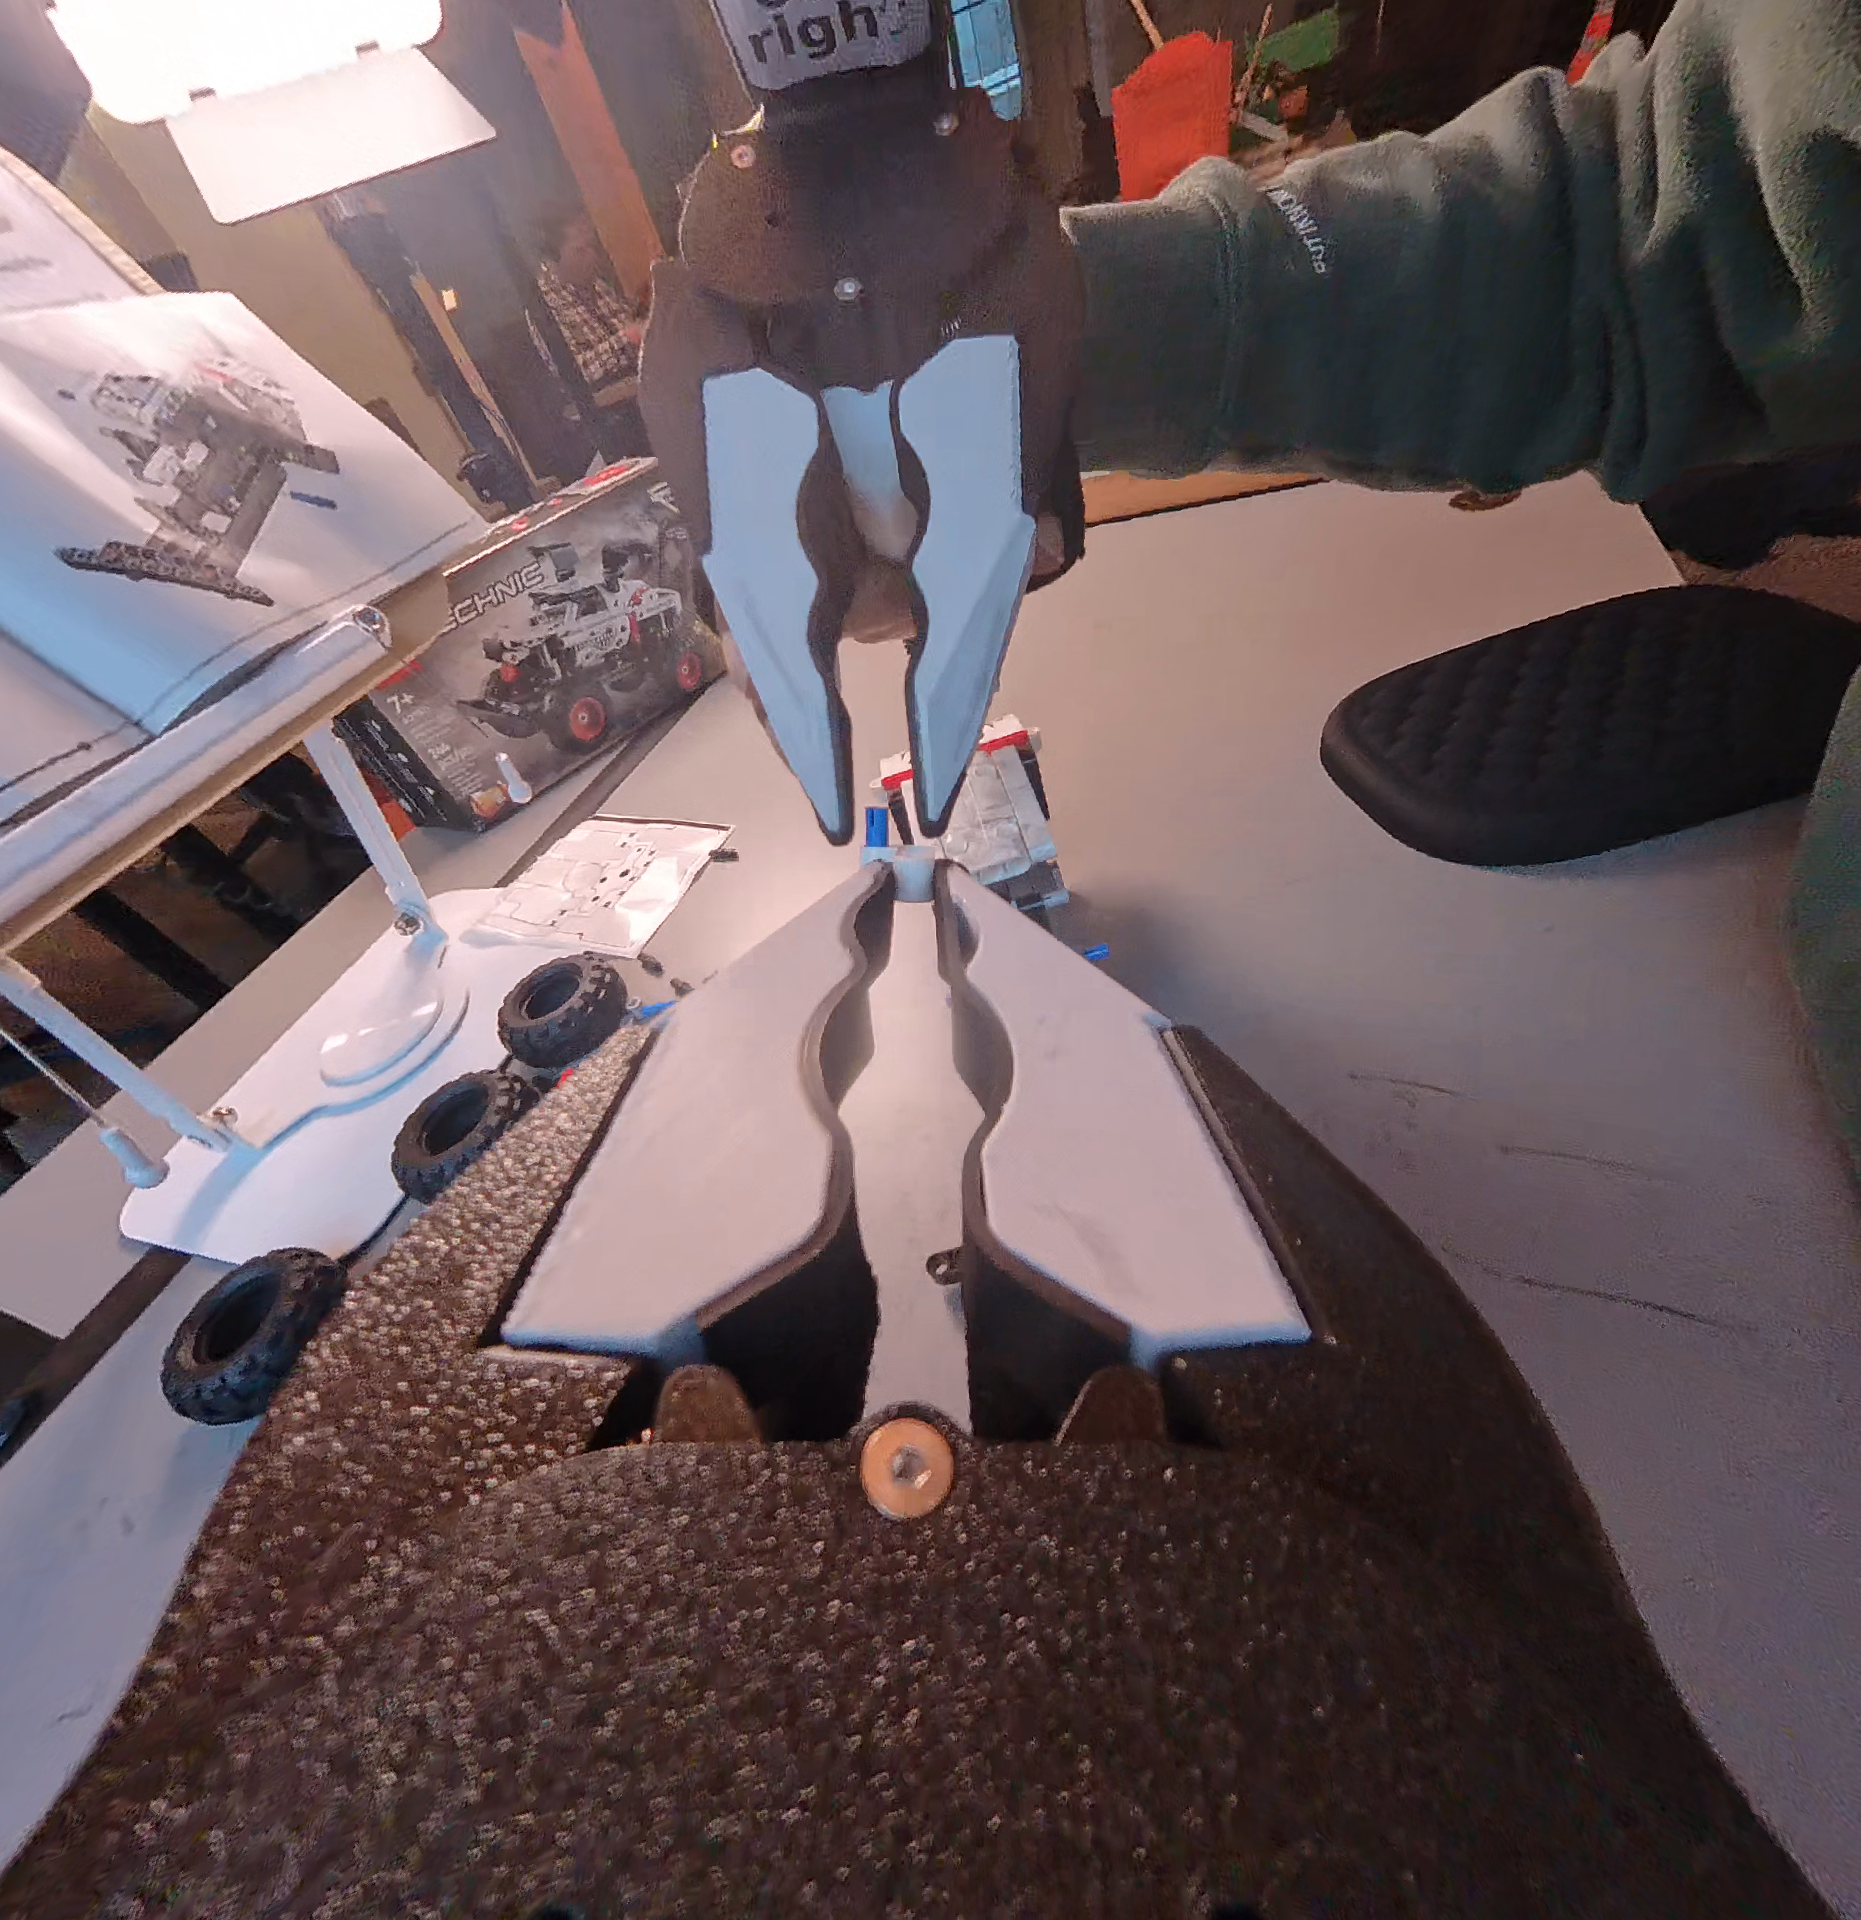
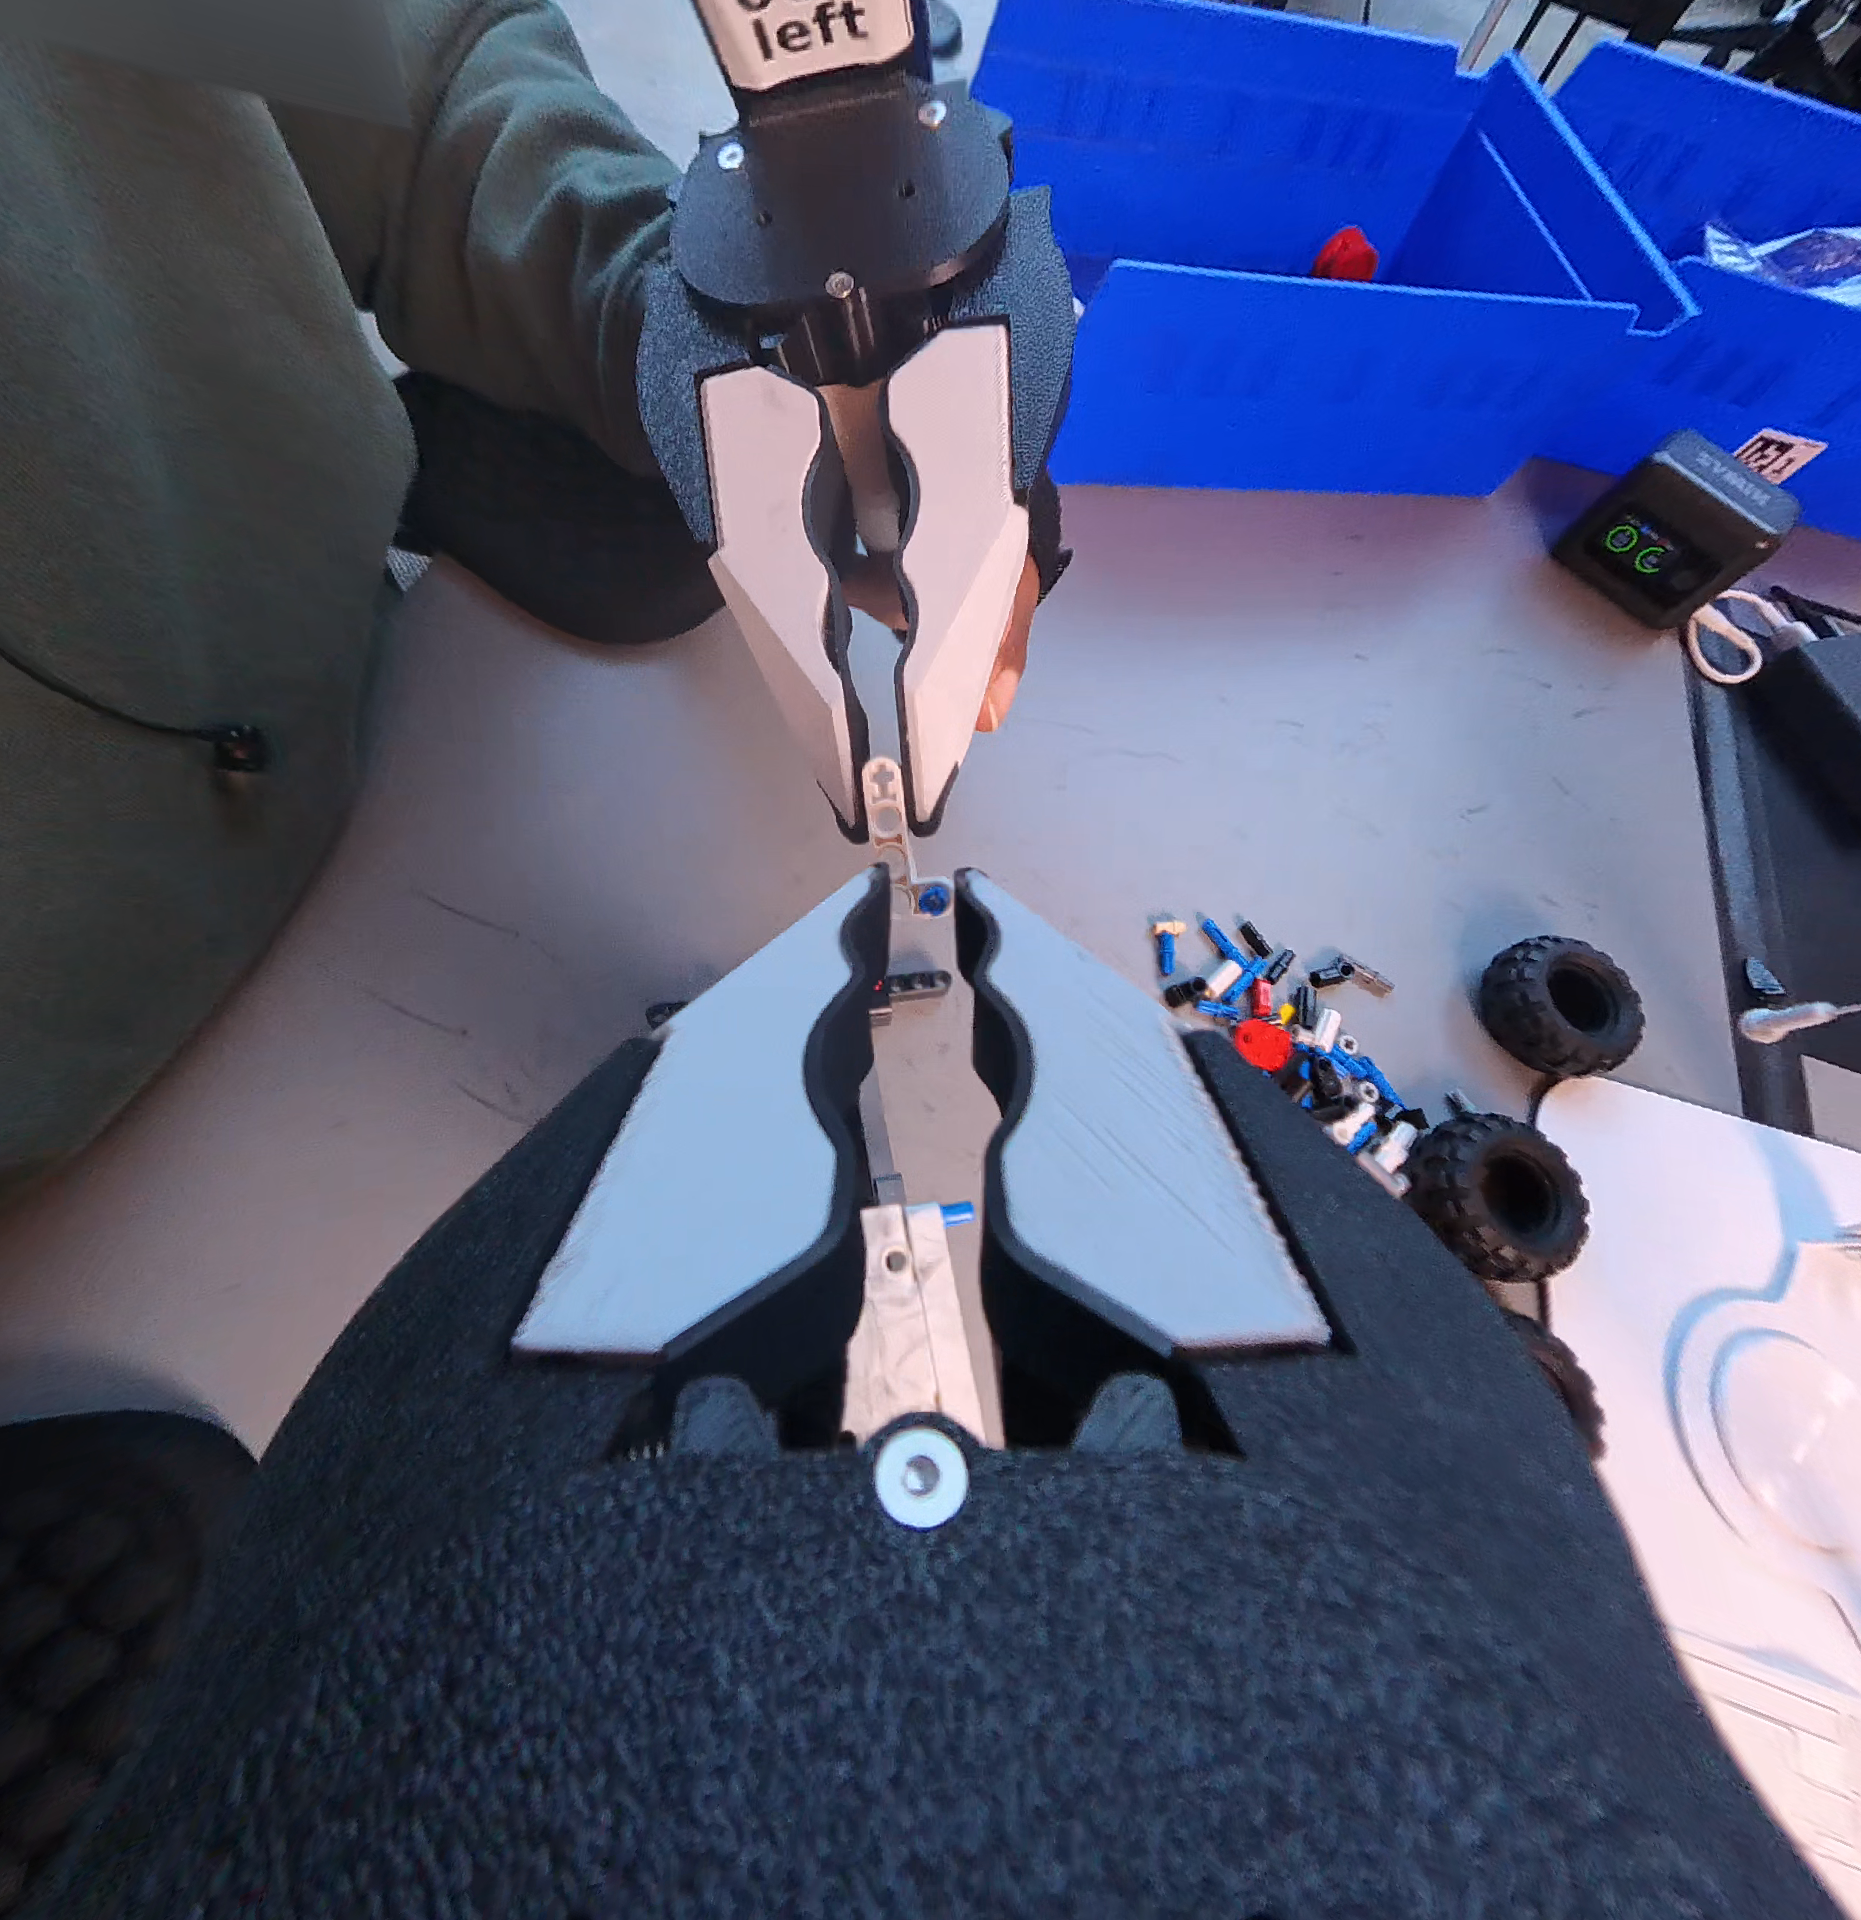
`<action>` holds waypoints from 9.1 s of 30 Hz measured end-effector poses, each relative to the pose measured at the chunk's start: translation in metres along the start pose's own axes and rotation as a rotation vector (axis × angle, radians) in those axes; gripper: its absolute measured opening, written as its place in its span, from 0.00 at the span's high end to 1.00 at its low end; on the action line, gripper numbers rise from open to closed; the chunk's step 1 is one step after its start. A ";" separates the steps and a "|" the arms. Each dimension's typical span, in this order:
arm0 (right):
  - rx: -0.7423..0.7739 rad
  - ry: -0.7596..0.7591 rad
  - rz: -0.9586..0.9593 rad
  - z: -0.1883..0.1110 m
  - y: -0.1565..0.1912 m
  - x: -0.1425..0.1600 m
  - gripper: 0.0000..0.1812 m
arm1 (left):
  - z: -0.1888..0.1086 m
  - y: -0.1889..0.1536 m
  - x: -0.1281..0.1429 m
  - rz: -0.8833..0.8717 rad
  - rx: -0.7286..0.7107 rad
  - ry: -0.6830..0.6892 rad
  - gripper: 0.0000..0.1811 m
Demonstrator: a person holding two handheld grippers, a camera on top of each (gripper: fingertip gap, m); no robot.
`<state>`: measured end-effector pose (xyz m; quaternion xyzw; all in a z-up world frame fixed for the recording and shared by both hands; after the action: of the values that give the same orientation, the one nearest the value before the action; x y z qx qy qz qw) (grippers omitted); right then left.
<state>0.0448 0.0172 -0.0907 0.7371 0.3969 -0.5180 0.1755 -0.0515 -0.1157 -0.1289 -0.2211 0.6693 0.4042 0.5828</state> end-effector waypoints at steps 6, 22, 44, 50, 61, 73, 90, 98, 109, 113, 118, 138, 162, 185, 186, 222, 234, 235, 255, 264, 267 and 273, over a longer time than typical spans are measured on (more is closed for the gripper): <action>0.039 -0.014 -0.032 -0.003 0.008 0.001 0.97 | 0.004 -0.011 -0.006 0.135 -0.023 0.028 0.96; 0.236 -0.357 -0.266 -0.017 0.041 -0.007 0.98 | -0.018 0.015 -0.019 -0.436 0.128 -0.371 0.76; 0.213 -0.447 -0.244 -0.008 0.053 -0.005 0.98 | -0.002 0.006 -0.008 -0.743 0.338 -0.336 0.98; 0.229 -0.338 -0.303 0.003 0.057 -0.003 0.86 | 0.003 0.007 0.001 -0.869 0.359 -0.315 0.98; 0.270 -0.310 -0.324 -0.001 0.058 -0.004 0.96 | 0.005 0.009 0.005 -0.889 0.350 -0.281 0.99; 0.214 -0.303 -0.262 0.003 0.060 0.003 0.91 | 0.007 0.002 0.002 -0.808 0.384 -0.226 0.98; 0.420 -0.362 -0.144 -0.055 0.045 0.020 0.92 | -0.011 0.047 0.040 -0.488 -0.036 0.117 0.98; 0.453 -0.285 -0.120 -0.042 0.038 0.031 0.92 | 0.028 0.076 0.097 -0.156 -0.230 0.543 0.96; 0.523 -0.250 -0.299 -0.025 0.046 0.027 0.92 | 0.033 0.050 0.015 -1.086 0.324 -0.282 0.68; 0.532 -0.242 -0.379 -0.016 0.053 0.020 0.92 | 0.045 0.028 0.011 -1.130 0.451 -0.262 0.65; 0.540 -0.245 -0.417 -0.014 0.057 0.016 0.91 | 0.047 0.018 0.000 -1.031 0.496 -0.237 0.82; 0.613 -0.069 -0.075 -0.085 0.046 0.049 0.79 | -0.261 0.096 0.020 -0.362 -0.977 0.929 0.81; 0.440 0.112 0.146 -0.099 0.034 0.093 0.87 | 0.080 -0.002 0.015 -0.309 0.152 0.393 0.53; -0.101 0.509 0.137 -0.049 0.020 0.055 0.84 | 0.111 -0.003 0.035 -0.231 0.404 0.517 0.73; -0.097 0.521 0.146 -0.048 0.019 0.056 0.84 | 0.112 -0.004 0.034 -0.232 0.405 0.504 0.71; 0.044 0.451 0.078 -0.066 0.031 0.028 0.88 | 0.116 -0.008 0.041 -0.258 0.341 0.472 0.66; 0.024 0.535 0.071 -0.013 0.098 0.076 0.87 | 0.107 -0.007 0.043 -0.207 0.342 0.483 0.69; 0.032 0.534 0.086 -0.010 0.100 0.082 0.87 | 0.107 -0.007 0.044 -0.203 0.339 0.484 0.69; 0.141 0.497 0.119 -0.044 0.033 0.051 0.91 | 0.108 -0.008 0.050 -0.209 0.348 0.489 0.68; 0.007 0.554 0.179 -0.034 0.023 0.051 0.96 | 0.108 -0.008 0.051 -0.200 0.354 0.482 0.68; -0.005 0.571 0.138 -0.032 0.023 0.050 0.98 | 0.107 -0.008 0.052 -0.208 0.356 0.483 0.68; 0.028 0.531 0.115 -0.035 0.027 0.050 0.99 | 0.107 -0.013 0.055 -0.197 0.377 0.527 0.70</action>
<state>0.0951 0.0440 -0.1256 0.8709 0.3791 -0.3012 0.0842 0.0109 -0.0280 -0.1845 -0.2698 0.8354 0.1440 0.4568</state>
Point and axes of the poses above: each gripper's, where its closed fingertips meet, z out along the fingers, x out of its underside, y = z × x across the jaws, the point moved 9 cm from there along -z, back along the fingers, and after that the axes turned 11 degrees about -y, right-handed, at the moved point
